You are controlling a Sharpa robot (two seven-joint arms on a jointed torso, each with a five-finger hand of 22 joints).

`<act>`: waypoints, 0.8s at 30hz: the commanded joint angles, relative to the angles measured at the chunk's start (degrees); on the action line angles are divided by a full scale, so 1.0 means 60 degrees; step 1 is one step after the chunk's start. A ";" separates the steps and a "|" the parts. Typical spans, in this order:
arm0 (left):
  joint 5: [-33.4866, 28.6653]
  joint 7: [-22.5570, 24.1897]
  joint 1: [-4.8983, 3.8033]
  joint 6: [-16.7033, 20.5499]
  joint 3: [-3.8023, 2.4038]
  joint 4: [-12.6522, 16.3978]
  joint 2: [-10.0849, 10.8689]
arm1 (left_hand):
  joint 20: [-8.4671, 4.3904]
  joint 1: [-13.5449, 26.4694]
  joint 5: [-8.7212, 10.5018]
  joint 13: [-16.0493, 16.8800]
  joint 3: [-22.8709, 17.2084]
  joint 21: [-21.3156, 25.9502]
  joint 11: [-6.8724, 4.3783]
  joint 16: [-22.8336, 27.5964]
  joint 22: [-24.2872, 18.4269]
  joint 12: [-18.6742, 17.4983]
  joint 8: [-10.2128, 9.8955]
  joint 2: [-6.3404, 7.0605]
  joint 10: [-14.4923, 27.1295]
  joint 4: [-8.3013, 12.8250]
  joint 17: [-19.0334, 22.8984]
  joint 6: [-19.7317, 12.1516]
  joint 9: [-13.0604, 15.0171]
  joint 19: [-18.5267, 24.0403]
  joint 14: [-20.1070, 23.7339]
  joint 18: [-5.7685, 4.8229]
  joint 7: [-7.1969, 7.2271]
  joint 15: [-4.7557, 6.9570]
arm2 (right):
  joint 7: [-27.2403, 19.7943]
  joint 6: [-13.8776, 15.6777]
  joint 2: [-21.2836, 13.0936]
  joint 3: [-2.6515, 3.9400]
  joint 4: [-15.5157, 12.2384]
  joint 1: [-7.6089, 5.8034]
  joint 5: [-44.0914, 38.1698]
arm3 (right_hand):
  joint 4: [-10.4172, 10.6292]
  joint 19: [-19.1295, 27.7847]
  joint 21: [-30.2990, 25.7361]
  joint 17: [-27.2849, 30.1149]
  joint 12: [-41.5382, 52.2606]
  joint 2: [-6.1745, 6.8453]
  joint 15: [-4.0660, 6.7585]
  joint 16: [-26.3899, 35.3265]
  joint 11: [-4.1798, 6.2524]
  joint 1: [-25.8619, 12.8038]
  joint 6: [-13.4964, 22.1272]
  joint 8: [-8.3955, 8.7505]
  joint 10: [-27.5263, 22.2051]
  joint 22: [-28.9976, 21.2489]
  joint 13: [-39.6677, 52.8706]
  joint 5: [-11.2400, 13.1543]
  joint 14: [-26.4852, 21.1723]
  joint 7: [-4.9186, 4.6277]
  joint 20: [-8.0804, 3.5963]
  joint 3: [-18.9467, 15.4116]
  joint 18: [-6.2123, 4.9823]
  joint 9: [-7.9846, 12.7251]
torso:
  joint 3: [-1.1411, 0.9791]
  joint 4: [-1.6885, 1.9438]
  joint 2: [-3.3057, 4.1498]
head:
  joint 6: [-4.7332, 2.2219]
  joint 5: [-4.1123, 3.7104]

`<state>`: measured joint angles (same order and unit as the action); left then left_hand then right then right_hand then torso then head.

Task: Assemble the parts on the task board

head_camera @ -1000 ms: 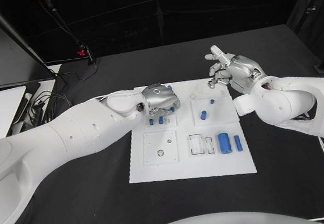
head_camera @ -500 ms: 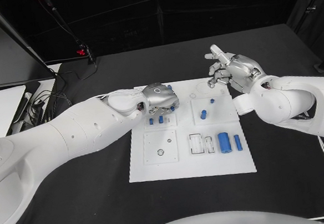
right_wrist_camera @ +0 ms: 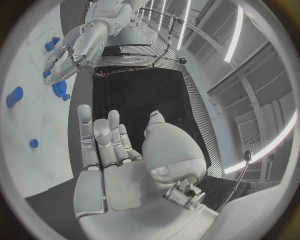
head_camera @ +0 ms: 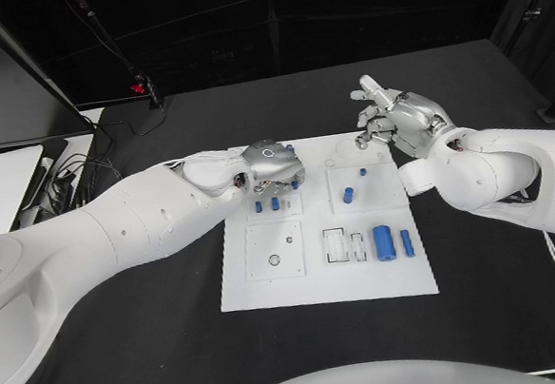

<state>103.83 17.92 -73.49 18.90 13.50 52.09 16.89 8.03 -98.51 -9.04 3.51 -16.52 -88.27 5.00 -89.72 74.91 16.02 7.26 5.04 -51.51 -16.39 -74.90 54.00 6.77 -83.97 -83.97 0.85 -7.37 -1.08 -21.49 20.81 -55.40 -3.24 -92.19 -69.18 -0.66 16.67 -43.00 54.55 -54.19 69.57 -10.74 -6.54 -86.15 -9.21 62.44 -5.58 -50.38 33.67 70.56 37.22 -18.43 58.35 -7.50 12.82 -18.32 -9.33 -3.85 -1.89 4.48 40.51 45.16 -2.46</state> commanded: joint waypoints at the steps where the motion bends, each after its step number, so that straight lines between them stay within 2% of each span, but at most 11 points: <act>1: 0.0091 -0.0073 0.0005 -0.0229 0.0010 -0.0025 -0.0014 | -0.0095 0.0099 0.0073 0.0017 -0.0097 -0.0035 -0.0028 0.0010 0.2396 -0.0037 0.0025 0.0033 -0.0134 -0.0008 -0.2193 0.0133 -0.0004 -0.0681 -0.0862 -0.0051 0.0007 0.0086 | -0.0049 -0.0105 0.0014 0.0006 -0.0013 -0.0017 -0.0017 | 0.0004 0.0097 -0.0061 0.0009 -0.0054 -0.0057 0.0021 0.0058 -0.0003 0.0048 0.0051 -0.0047 -0.0033 -0.0016 -0.0010 -0.0033 -0.0071 -0.1005 -0.0002 -0.0055 -0.0190 0.0015 | -0.0003 0.0002 0.0004 | 0.0008 0.0002; 5: 0.0091 -0.0050 0.0006 -0.0226 0.0010 -0.0037 -0.0028 | -0.0110 0.0136 0.0135 0.0017 -0.0182 -0.0070 -0.0061 0.0007 0.2412 -0.0006 0.0081 0.0029 -0.0385 -0.0001 -0.2210 0.0327 0.0009 -0.0726 -0.0870 -0.0063 0.0037 0.0115 | -0.0042 -0.0102 0.0006 0.0006 -0.0014 -0.0017 -0.0015 | 0.0003 0.0101 -0.0065 0.0002 -0.0057 -0.0062 0.0020 0.0062 -0.0004 0.0048 0.0052 -0.0047 -0.0030 -0.0021 -0.0022 -0.0034 -0.0064 -0.1006 -0.0001 -0.0053 -0.0191 0.0015 | -0.0010 0.0012 0.0005 | 0.0019 -0.0004; 9: 0.0091 -0.0057 0.0006 -0.0266 0.0010 -0.0048 -0.0035 | -0.0122 0.0170 0.0246 0.0029 -0.0278 -0.0150 -0.0105 -0.0002 0.2450 0.0071 0.0205 -0.0010 -0.0868 0.0017 -0.2258 0.0687 0.0054 -0.0829 -0.0893 -0.0092 0.0057 0.0122 | -0.0039 -0.0103 -0.0002 0.0006 -0.0024 -0.0017 -0.0010 | 0.0003 0.0102 -0.0065 0.0038 -0.0057 -0.0064 0.0019 0.0068 -0.0004 0.0049 0.0052 -0.0047 -0.0029 -0.0022 -0.0026 -0.0035 -0.0096 -0.1006 -0.0001 -0.0052 -0.0191 0.0015 | -0.0002 -0.0005 0.0004 | 0.0014 -0.0003; 12: 0.0091 -0.0058 0.0006 -0.0296 0.0010 -0.0062 -0.0040 | -0.0112 0.0127 0.0397 0.0018 -0.0369 -0.0183 -0.0092 -0.0011 0.2466 0.0085 0.0274 -0.0081 -0.1214 0.0052 -0.2305 0.0926 0.0086 -0.0872 -0.0914 -0.0104 0.0043 0.0006 | -0.0035 -0.0108 -0.0006 0.0006 -0.0031 -0.0017 -0.0003 | 0.0003 0.0102 -0.0065 0.0038 -0.0057 -0.0064 0.0019 0.0068 -0.0004 0.0049 0.0052 -0.0047 -0.0029 -0.0022 -0.0026 -0.0035 -0.0096 -0.1006 -0.0001 -0.0052 -0.0191 0.0015 | 0.0000 -0.0004 0.0002 | 0.0021 -0.0027; 24: 0.0090 0.0098 0.0007 0.0228 0.0009 -0.0093 -0.0047 | -0.0099 0.0262 0.0553 0.0003 -0.0411 -0.0227 -0.0142 0.0003 0.2486 -0.0098 0.0286 -0.0138 -0.1492 -0.0010 -0.2229 0.1157 0.0105 -0.0927 -0.0883 -0.0119 0.0094 0.0075 | 0.0013 -0.0101 -0.0008 0.0005 -0.0024 -0.0017 0.0012 | 0.0002 0.0105 -0.0067 0.0044 -0.0059 -0.0067 0.0018 0.0072 -0.0004 0.0051 0.0051 -0.0048 -0.0026 -0.0025 -0.0035 -0.0037 -0.0101 -0.1006 0.0000 -0.0050 -0.0191 0.0015 | -0.0005 0.0000 0.0003 | 0.0023 -0.0022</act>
<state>103.83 17.98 -73.57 19.48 13.45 51.65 16.61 7.67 -97.30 -5.96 3.60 -18.77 -89.27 4.18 -89.72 74.91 15.57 8.66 4.62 -60.09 -16.20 -74.90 60.48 7.25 -84.02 -83.97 0.84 -6.70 -0.68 -21.25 20.71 -55.48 -3.25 -92.24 -69.18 -0.61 16.67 -42.58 54.34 -53.96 69.57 -10.74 -6.33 -85.87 -9.21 62.43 -5.59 -50.37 33.68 70.48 37.07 -18.43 58.14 -7.50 12.82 -18.32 -9.33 -3.85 -1.92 4.49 40.55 45.32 -2.61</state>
